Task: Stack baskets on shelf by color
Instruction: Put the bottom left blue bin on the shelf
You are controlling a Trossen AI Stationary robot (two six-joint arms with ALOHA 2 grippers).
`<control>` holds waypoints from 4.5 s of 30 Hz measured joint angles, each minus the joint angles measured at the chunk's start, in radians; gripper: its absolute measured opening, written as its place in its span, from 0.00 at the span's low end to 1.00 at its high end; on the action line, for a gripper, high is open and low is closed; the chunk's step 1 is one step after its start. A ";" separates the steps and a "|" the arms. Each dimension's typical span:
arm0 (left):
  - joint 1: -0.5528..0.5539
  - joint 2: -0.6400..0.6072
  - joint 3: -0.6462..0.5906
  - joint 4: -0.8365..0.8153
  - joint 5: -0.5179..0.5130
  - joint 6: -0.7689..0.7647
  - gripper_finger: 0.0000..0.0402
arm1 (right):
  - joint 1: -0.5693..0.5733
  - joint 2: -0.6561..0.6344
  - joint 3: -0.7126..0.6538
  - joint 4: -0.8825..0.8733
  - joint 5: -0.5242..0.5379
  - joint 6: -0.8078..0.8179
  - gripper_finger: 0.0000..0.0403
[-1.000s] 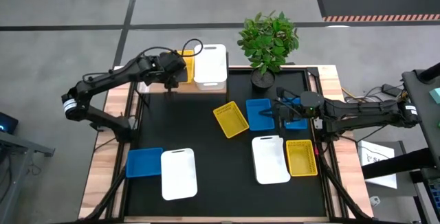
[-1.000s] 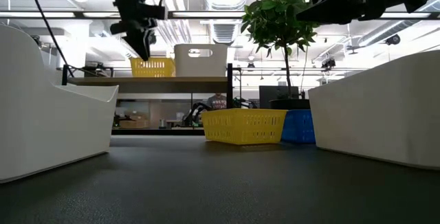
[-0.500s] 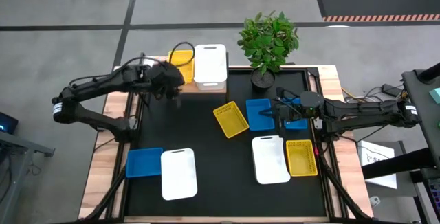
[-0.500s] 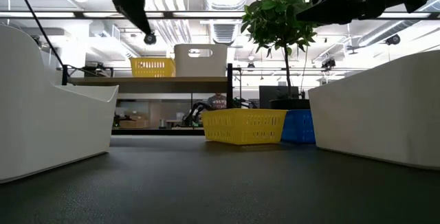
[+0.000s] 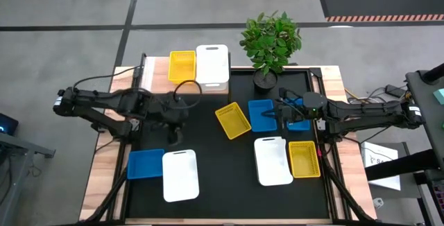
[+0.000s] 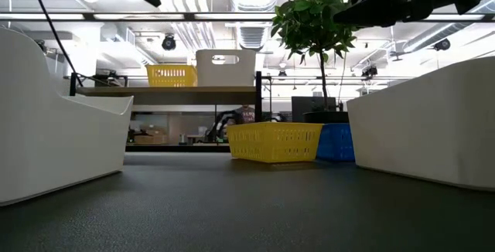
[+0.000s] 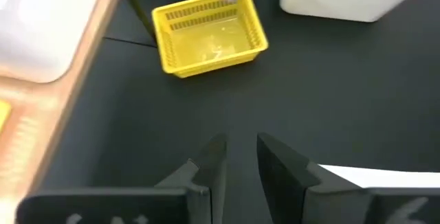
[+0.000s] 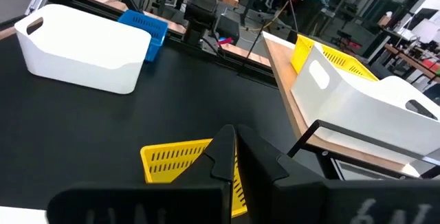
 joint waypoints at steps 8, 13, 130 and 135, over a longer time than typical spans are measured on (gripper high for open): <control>-0.043 0.043 0.000 0.001 -0.001 -0.133 0.16 | 0.000 0.000 0.000 0.021 0.000 0.002 0.02; -0.072 0.099 0.002 0.002 0.001 -0.180 0.16 | 0.000 0.000 0.000 0.010 -0.001 0.047 0.02; -0.686 0.375 -0.313 -0.035 0.301 -0.766 0.11 | 0.138 0.119 0.000 -0.058 0.000 0.255 0.23; -0.679 0.324 -0.298 -0.083 0.288 -0.838 0.02 | 0.138 0.119 0.000 -0.058 0.000 0.254 0.23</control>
